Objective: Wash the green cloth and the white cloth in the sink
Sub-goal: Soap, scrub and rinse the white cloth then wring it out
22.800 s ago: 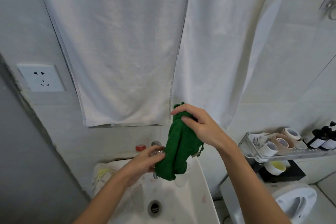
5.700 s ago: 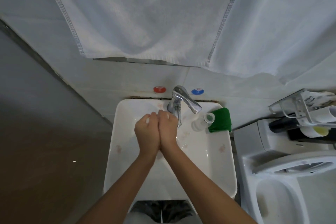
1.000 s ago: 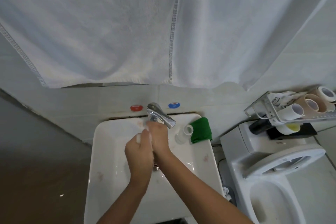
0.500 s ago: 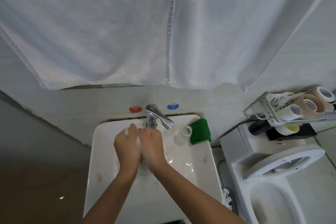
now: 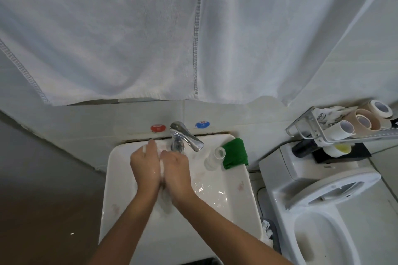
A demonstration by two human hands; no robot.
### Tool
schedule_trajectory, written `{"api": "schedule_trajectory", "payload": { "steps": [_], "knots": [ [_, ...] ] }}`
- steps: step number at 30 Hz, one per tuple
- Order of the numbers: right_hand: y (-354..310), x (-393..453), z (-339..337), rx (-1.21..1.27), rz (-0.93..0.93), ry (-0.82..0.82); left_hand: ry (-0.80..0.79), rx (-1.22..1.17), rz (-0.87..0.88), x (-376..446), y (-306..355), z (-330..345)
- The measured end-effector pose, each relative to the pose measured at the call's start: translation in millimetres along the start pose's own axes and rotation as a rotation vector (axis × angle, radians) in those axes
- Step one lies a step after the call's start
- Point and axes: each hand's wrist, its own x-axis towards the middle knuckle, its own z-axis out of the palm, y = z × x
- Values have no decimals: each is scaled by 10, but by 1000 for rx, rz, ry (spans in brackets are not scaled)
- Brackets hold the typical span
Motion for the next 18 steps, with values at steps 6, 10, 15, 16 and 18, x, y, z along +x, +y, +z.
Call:
{"api": "schedule_trajectory", "payload": {
  "steps": [6,10,15,16,18],
  "knots": [
    [-26,211,-54,-120,45,-134,-47,17,-36,-262,-87,21],
    [-103,-32,3,269,174,-137,1,-16,-112,62,-31,-31],
    [-34,266,-9,-27,89,-54,-42,40,-60,-256,-65,23],
    [-14,198,41,-65,9,-100,-18,43,-60,-154,-45,1],
    [-38,33,37,-29,-79,-134,18,-6,-59,41,-15,-44]
  ]
}}
